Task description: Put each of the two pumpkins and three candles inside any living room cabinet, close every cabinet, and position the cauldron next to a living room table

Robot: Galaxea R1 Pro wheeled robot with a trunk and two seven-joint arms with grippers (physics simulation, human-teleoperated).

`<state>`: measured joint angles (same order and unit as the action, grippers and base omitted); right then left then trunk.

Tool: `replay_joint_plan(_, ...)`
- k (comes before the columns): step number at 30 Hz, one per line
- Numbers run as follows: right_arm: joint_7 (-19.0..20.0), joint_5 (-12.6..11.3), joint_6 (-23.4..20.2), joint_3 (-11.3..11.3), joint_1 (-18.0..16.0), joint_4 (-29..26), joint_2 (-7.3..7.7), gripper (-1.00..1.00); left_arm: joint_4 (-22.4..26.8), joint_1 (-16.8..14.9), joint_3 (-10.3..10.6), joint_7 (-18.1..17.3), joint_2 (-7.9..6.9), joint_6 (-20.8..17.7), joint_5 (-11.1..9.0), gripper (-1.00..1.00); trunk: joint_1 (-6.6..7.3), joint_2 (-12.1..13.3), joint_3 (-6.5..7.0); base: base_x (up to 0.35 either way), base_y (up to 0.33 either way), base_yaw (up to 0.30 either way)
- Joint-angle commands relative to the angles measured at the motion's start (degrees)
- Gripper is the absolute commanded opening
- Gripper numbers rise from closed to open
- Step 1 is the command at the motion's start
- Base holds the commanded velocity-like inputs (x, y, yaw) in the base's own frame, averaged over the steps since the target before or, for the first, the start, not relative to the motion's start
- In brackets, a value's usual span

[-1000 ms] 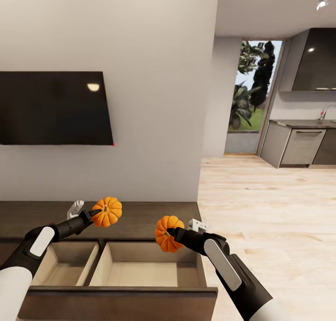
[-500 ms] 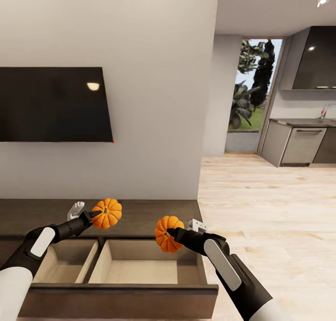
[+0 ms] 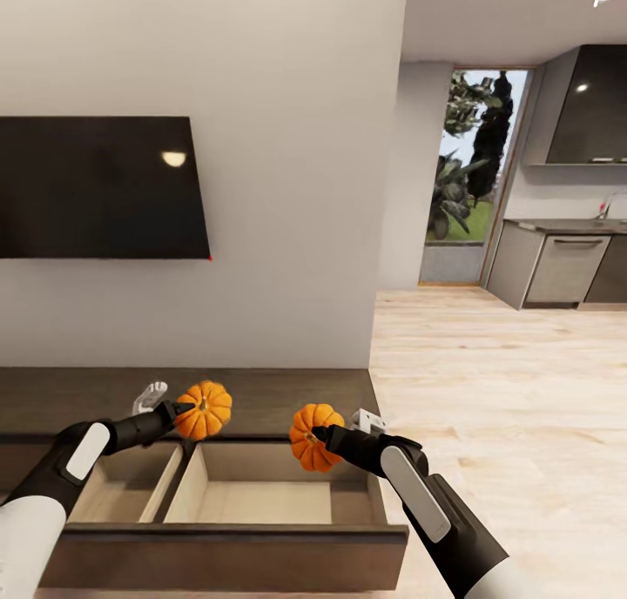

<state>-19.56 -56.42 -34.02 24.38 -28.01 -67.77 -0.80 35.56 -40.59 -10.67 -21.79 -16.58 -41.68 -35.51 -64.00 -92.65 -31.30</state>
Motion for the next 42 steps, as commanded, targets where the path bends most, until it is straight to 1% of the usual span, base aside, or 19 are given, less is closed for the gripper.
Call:
replay_joint_plan(1, -0.6, -0.6, 0.0, 0.1, 0.0, -0.1, 0.00, -1.00, 0.0, -0.1, 0.2, -0.1, 0.06, -0.4, 0.1, -1.00, -0.22, -0.5, -0.24, 0.000, 0.000, 0.000)
replay_joint_plan(4, -0.6, -0.6, 0.0, 0.1, -0.1, -0.1, 0.00, -1.00, -0.1, -0.2, 2.9, 0.2, 0.19, -0.5, 0.8, -1.00, -0.88, -1.7, -0.78, 0.000, 0.000, 0.000)
replay_joint_plan(7, -0.7, -0.6, 0.0, 0.0, -0.1, -0.1, 0.00, -1.00, -0.1, -0.2, 4.5, 0.4, 0.31, -0.5, 1.1, -1.00, -1.54, -2.9, -1.32, 0.000, 0.000, 0.000)
replay_joint_plan(8, -0.7, -0.6, 0.0, 0.0, -0.1, -0.1, 0.00, -1.00, -0.1, -0.2, 4.6, 0.4, 0.33, -0.5, 1.2, -1.00, -1.76, -3.3, -1.50, 0.000, 0.000, 0.000)
replay_joint_plan(10, -0.7, -0.7, 0.0, 0.0, -0.1, -0.1, 0.00, -1.00, -0.1, -0.2, 4.9, 0.4, 0.39, -0.5, 2.2, -1.00, -2.20, -4.1, -1.86, 0.000, 0.000, 0.000)
replay_joint_plan(12, -0.8, -0.7, 0.0, 0.0, -0.1, -0.1, 0.00, -1.00, -0.1, -0.2, 5.0, 0.5, 0.44, -0.4, 3.8, -1.00, -2.64, -4.9, -2.22, 0.000, 0.000, 0.000)
replay_joint_plan(13, -0.8, -0.7, 0.0, 0.0, -0.1, -0.1, 0.00, -1.00, -0.1, -0.3, 5.0, 0.5, 0.53, -0.4, 5.1, -1.00, -2.86, -5.3, -2.40, 0.000, 0.000, 0.000)
replay_joint_plan(16, -1.0, -0.7, 0.0, 0.0, -0.1, 0.0, 0.00, -1.00, -0.1, -0.3, 5.0, 0.6, 0.78, -0.4, 7.2, -1.00, -3.52, -6.5, -2.93, 0.000, 0.000, 0.000)
replay_joint_plan(19, -1.2, -0.7, 0.0, 0.0, -0.1, 0.1, -0.05, -1.00, 0.0, -0.3, 5.1, 0.7, 1.01, -0.4, 7.8, -1.00, -4.18, -7.7, -3.47, 0.000, 0.000, 0.000)
replay_joint_plan(21, -1.3, -0.7, 0.0, 0.0, -0.1, 0.1, -0.07, -1.00, 0.0, -0.3, 6.0, 2.1, 1.42, -0.4, 8.4, -1.00, -4.61, -8.5, -3.83, 0.000, 0.000, 0.000)
replay_joint_plan(24, -1.4, -0.7, 0.0, 0.0, -0.1, 0.1, -0.08, -1.00, 0.3, -0.3, 6.6, 3.9, 1.94, -0.3, 8.8, -1.00, -5.27, -9.7, -4.37, 0.000, 0.000, 0.000)
replay_joint_plan(25, -1.4, -0.6, 0.0, 0.0, -0.1, 0.1, -0.08, -1.00, 0.3, -0.3, 6.8, 4.4, 2.36, -0.2, 8.9, -1.00, -5.49, -10.1, -4.55, 0.000, 0.000, 0.000)
replay_joint_plan(28, -1.4, -0.6, 0.0, 0.0, -0.1, 0.1, -0.08, -1.00, 0.2, -0.3, 7.6, 4.9, 3.28, 0.2, 9.2, -1.00, -6.15, -11.3, -5.09, 0.000, 0.000, 0.000)
replay_joint_plan(30, -1.4, -0.6, 0.0, 0.0, -0.1, 0.1, -0.08, -1.00, 0.2, -0.3, 8.9, 5.1, 3.87, 0.4, 9.2, -1.00, -6.59, -12.1, -5.45, 0.000, 0.000, 0.000)
replay_joint_plan(32, -1.4, -0.6, 0.0, 0.0, -0.1, 0.1, -0.08, -1.00, 0.1, -0.3, 11.0, 5.3, 4.37, 1.5, 9.2, -1.00, -7.03, -12.9, -5.81, 0.000, 0.000, 0.000)
replay_joint_plan(34, -1.4, -0.6, 0.0, 0.0, -0.1, 0.1, -0.08, -1.00, 0.0, -0.3, 12.2, 5.4, 4.56, 2.6, 9.3, -1.00, -7.47, -13.7, -6.17, 0.000, 0.000, 0.000)
replay_joint_plan(37, -1.3, -0.6, 0.0, 0.0, -0.1, 0.1, -0.05, -1.00, -0.1, -0.3, 13.0, 5.6, 4.72, 3.4, 9.3, -1.00, -8.13, -14.9, -6.70, 0.000, 0.000, 0.000)
replay_joint_plan(40, -1.3, -0.5, 0.1, 0.1, -0.1, 0.0, -0.03, -1.00, -0.1, -0.3, 13.3, 6.4, 4.82, 3.7, 9.3, -1.00, -8.79, -16.1, -7.24, 0.000, 0.000, 0.000)
replay_joint_plan(42, -1.3, -0.5, 0.2, 0.2, -0.1, 0.0, -0.01, -1.00, 0.0, -0.3, 13.4, 7.6, 4.89, 3.8, 9.3, -1.00, -9.23, -16.9, -7.60, 0.000, 0.000, 0.000)
